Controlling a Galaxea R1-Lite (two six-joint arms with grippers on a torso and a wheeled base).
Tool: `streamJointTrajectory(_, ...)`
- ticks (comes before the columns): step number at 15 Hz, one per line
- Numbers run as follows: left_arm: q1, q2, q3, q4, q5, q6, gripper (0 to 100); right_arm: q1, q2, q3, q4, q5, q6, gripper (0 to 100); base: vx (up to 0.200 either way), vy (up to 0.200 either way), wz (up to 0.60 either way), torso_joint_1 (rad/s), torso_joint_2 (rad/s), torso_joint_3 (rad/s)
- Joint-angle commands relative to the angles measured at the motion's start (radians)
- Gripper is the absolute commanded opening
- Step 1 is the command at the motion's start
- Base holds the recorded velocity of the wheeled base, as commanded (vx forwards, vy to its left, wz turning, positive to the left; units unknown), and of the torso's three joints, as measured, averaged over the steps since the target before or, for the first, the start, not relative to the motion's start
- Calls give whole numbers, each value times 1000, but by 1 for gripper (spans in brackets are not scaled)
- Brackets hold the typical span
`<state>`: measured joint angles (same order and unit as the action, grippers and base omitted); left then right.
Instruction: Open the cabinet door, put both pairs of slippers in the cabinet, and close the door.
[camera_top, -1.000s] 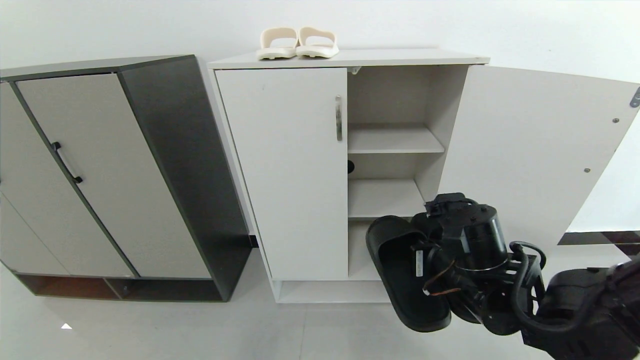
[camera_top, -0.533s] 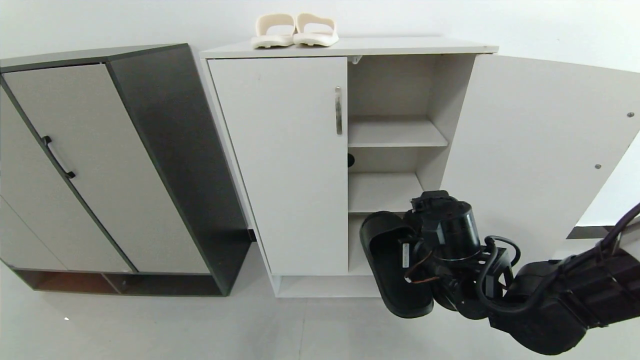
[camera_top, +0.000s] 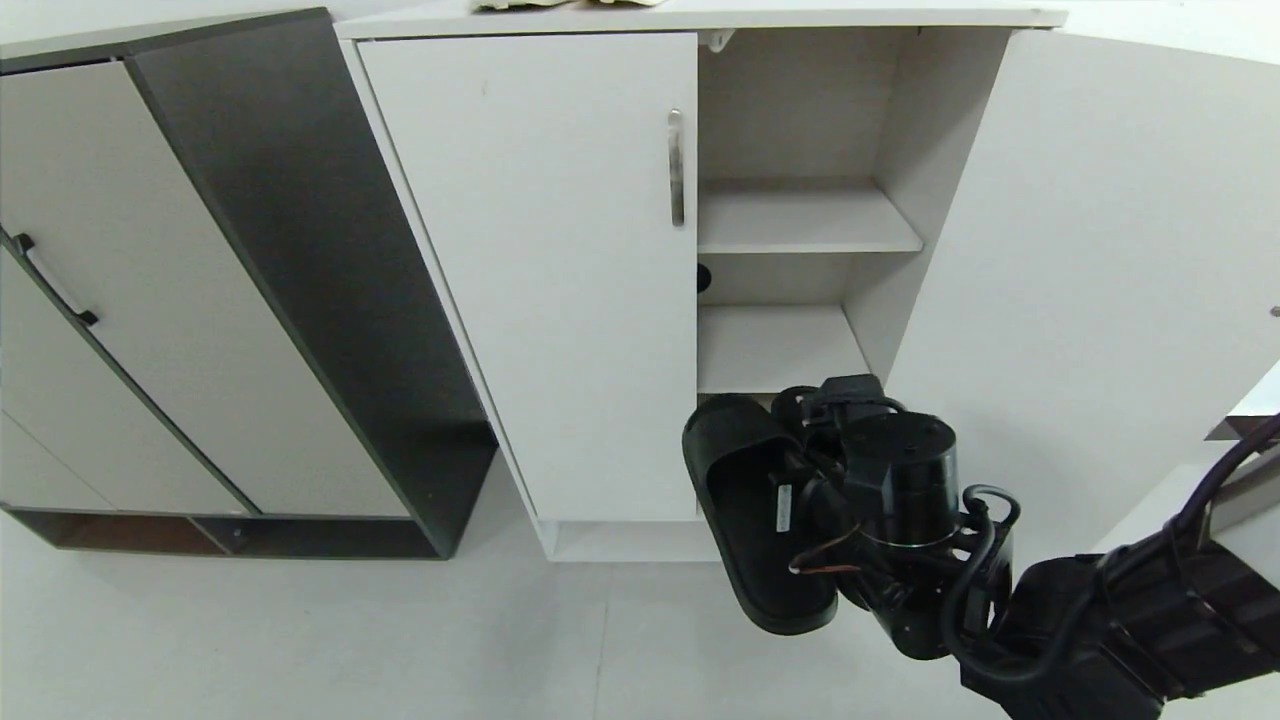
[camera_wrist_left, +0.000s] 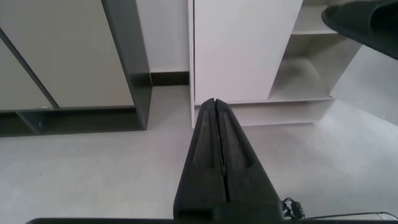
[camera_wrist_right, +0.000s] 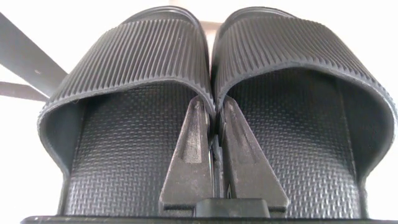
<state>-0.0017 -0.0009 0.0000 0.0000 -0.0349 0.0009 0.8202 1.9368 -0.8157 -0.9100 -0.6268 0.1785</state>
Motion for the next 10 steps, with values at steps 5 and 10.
streamJointTrajectory(5,0,2,0,0,0,2,0,7,51,55,-239,-2,-93,0,0,0,0,4,2,-102)
streamJointTrajectory(10,0,1,0,0,0,1,0,7,70,66,-285,-2,-120,0,0,0,0,0,0,0)
